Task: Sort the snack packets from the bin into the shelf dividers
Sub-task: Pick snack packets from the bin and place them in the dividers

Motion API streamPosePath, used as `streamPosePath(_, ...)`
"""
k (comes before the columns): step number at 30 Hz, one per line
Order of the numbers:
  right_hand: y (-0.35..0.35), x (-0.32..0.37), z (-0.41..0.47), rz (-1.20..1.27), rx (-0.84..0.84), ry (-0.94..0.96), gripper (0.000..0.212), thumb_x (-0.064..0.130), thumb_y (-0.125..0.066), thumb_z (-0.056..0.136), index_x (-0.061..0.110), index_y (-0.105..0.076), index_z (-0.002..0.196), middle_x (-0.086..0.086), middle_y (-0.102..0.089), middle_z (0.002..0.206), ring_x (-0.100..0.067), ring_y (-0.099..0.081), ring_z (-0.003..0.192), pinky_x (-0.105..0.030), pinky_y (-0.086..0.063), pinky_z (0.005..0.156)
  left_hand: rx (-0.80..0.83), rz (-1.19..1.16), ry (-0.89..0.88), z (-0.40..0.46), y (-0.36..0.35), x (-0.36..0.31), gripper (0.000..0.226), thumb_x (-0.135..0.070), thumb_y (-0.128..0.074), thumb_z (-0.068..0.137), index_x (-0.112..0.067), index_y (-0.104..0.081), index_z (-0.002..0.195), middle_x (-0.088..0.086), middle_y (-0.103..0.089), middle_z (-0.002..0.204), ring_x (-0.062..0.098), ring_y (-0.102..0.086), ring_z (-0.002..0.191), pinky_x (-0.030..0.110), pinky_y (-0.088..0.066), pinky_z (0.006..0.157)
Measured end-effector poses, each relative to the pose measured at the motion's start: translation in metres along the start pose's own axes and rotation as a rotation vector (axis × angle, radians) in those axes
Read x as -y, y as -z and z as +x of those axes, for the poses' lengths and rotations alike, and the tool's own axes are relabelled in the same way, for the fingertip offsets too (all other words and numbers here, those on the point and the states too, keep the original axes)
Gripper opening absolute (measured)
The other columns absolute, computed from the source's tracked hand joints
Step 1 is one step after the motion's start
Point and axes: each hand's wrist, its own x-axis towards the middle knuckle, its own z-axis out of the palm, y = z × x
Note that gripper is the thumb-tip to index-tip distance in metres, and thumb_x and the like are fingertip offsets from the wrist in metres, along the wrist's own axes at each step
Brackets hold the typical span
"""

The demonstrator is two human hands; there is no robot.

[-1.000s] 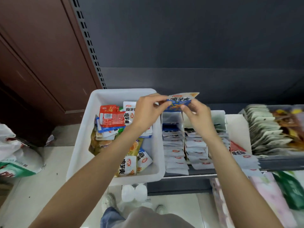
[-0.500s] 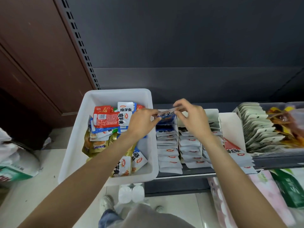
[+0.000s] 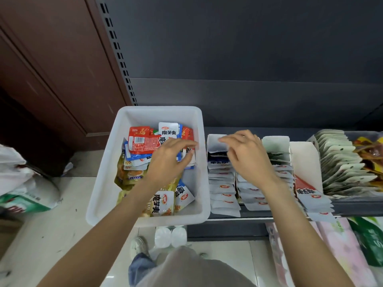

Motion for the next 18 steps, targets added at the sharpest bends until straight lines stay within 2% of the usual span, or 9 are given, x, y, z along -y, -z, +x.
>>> streamPosePath(1, 0.005, 0.013, -0.002, 0.095, -0.06, 0.004, 0.031, 0.001, -0.057, 0.082, 0.012, -0.068, 0.109, -0.002, -0.07, 0.101, -0.025, -0.057, 0.1, -0.036, -0.046, 0.082, -0.032, 0.014, 0.018, -0.01, 0.008, 0.009, 0.022, -0.021, -0.061, 0.088, -0.018, -0.068, 0.109, -0.002, -0.07, 0.102, 0.011, -0.062, 0.093, 0.025, -0.049, 0.08)
streamPosePath(3, 0.008, 0.039, -0.003, 0.229, -0.052, 0.031, 0.029, 0.002, -0.057, 0.084, 0.014, -0.069, 0.107, -0.001, -0.071, 0.097, -0.022, -0.061, 0.094, -0.033, -0.048, 0.079, -0.054, 0.084, 0.101, -0.028, 0.022, 0.029, 0.019, -0.015, -0.067, 0.084, -0.015, -0.068, 0.104, 0.0, -0.07, 0.096, 0.013, -0.062, 0.088, 0.027, -0.051, 0.073)
streamPosePath(6, -0.011, 0.074, 0.006, 0.272, 0.158, 0.072, 0.023, 0.012, -0.053, 0.093, 0.017, -0.067, 0.111, -0.001, -0.07, 0.107, -0.018, -0.063, 0.097, -0.027, -0.05, 0.076, -0.002, 0.222, 0.26, -0.048, 0.036, 0.056, 0.023, -0.011, -0.072, 0.079, -0.012, -0.066, 0.102, 0.004, -0.068, 0.098, 0.023, -0.061, 0.091, 0.028, -0.047, 0.072)
streamPosePath(8, -0.037, 0.093, 0.018, 0.272, 0.297, 0.105, 0.027, 0.016, -0.048, 0.096, 0.017, -0.064, 0.117, 0.0, -0.066, 0.117, -0.017, -0.06, 0.106, -0.025, -0.046, 0.085, 0.121, 0.297, 0.358, -0.055, 0.04, 0.066, 0.027, -0.02, -0.068, 0.083, -0.013, -0.062, 0.108, 0.005, -0.064, 0.11, 0.025, -0.057, 0.101, 0.034, -0.048, 0.078)
streamPosePath(10, -0.066, 0.106, 0.031, 0.23, 0.342, 0.12, 0.034, 0.016, -0.046, 0.096, 0.016, -0.056, 0.13, -0.003, -0.058, 0.131, -0.018, -0.049, 0.121, -0.031, -0.037, 0.104, 0.234, 0.332, 0.412, -0.059, 0.039, 0.071, 0.033, -0.025, -0.062, 0.087, -0.016, -0.056, 0.118, 0.002, -0.058, 0.122, 0.023, -0.051, 0.113, 0.036, -0.046, 0.089)
streamPosePath(12, -0.096, 0.111, 0.046, 0.15, 0.359, 0.063, 0.048, 0.018, -0.048, 0.096, 0.012, -0.037, 0.143, -0.008, -0.038, 0.148, -0.022, -0.03, 0.137, -0.035, -0.021, 0.114, 0.272, 0.336, 0.426, -0.059, 0.036, 0.075, 0.038, -0.027, -0.059, 0.089, -0.018, -0.051, 0.125, -0.001, -0.053, 0.128, 0.02, -0.048, 0.119, 0.035, -0.044, 0.095)
streamPosePath(14, -0.118, 0.11, 0.058, 0.12, 0.419, -0.065, 0.066, 0.027, -0.053, 0.095, 0.01, -0.019, 0.149, -0.013, -0.019, 0.155, -0.028, -0.015, 0.144, -0.039, -0.016, 0.118, 0.266, 0.349, 0.413, -0.055, 0.034, 0.078, 0.042, -0.028, -0.058, 0.09, -0.02, -0.047, 0.129, -0.002, -0.051, 0.132, 0.019, -0.046, 0.122, 0.033, -0.042, 0.098)
streamPosePath(16, -0.135, 0.107, 0.064, 0.135, 0.485, -0.167, 0.08, 0.036, -0.057, 0.092, 0.011, -0.009, 0.15, -0.014, -0.009, 0.157, -0.03, -0.007, 0.146, -0.042, -0.016, 0.119, 0.249, 0.346, 0.382, -0.05, 0.032, 0.081, 0.046, -0.029, -0.058, 0.09, -0.019, -0.045, 0.133, -0.002, -0.049, 0.134, 0.019, -0.043, 0.125, 0.032, -0.04, 0.101)
streamPosePath(18, -0.146, 0.105, 0.062, 0.09, 0.552, -0.172, 0.08, 0.036, -0.053, 0.094, 0.014, -0.002, 0.151, -0.012, -0.001, 0.159, -0.029, -0.002, 0.146, -0.042, -0.014, 0.119, 0.236, 0.339, 0.345, -0.042, 0.03, 0.085, 0.049, -0.029, -0.057, 0.091, -0.018, -0.043, 0.136, -0.001, -0.046, 0.137, 0.018, -0.039, 0.129, 0.031, -0.034, 0.106)
